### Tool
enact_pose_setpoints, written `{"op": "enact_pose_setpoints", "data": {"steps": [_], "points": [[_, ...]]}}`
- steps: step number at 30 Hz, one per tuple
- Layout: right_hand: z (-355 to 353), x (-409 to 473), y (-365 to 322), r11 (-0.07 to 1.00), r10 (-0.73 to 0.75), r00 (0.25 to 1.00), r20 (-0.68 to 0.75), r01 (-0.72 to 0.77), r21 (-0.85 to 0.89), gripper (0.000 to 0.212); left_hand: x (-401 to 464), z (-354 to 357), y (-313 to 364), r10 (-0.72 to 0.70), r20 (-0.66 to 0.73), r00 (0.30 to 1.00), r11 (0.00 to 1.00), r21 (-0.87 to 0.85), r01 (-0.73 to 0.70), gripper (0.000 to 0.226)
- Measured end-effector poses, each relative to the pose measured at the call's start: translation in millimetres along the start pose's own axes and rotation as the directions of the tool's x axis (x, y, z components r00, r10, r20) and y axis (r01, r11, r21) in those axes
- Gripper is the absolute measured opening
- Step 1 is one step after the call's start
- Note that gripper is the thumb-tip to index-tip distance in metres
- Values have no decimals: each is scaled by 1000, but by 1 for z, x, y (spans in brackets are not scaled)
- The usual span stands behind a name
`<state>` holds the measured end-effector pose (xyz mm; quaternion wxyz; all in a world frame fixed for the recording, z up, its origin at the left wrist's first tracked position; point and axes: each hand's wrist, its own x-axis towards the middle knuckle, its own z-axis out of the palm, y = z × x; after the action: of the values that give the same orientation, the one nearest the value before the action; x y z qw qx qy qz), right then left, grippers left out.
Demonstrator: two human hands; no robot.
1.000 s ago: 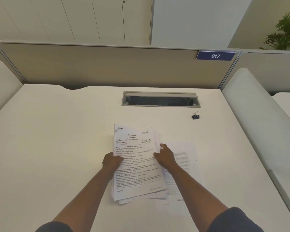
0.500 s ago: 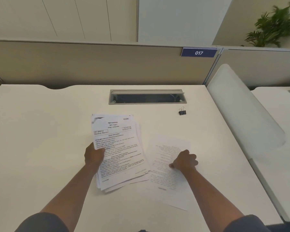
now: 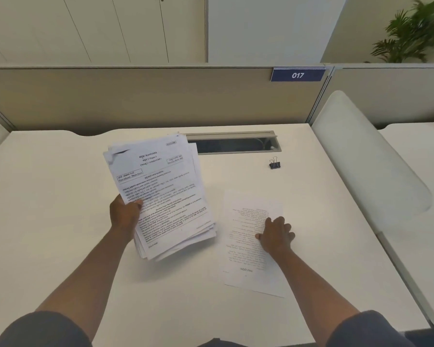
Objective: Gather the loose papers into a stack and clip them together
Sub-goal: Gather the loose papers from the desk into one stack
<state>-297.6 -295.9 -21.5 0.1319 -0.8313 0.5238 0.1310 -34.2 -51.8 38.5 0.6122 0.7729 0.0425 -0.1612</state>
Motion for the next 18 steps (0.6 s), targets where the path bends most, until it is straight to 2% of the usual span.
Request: {"op": "enact_pose_setpoints", "data": {"steps": [3, 7, 13, 15, 18], "points": [[6, 1, 0, 987, -149, 989, -17, 147, -64, 51, -1, -1, 2, -23, 10, 1000, 999, -41, 23, 29], [10, -2, -9, 944, -326, 945, -6, 325, -55, 67, -7, 1, -4, -45, 55, 997, 998, -33, 47, 29], [14, -6, -25, 855, -496, 868, -18, 492, 164, 69, -16, 5, -16, -80, 80, 994, 996, -41, 83, 30], [15, -10, -31, 871, -451, 892, -37, 449, 199, 68, -19, 6, -17, -88, 76, 993, 994, -53, 92, 30], [15, -10, -30, 947, -241, 962, -132, 263, 186, 54, -17, 6, -23, -118, 68, 991, 992, -44, 121, 30]]}}
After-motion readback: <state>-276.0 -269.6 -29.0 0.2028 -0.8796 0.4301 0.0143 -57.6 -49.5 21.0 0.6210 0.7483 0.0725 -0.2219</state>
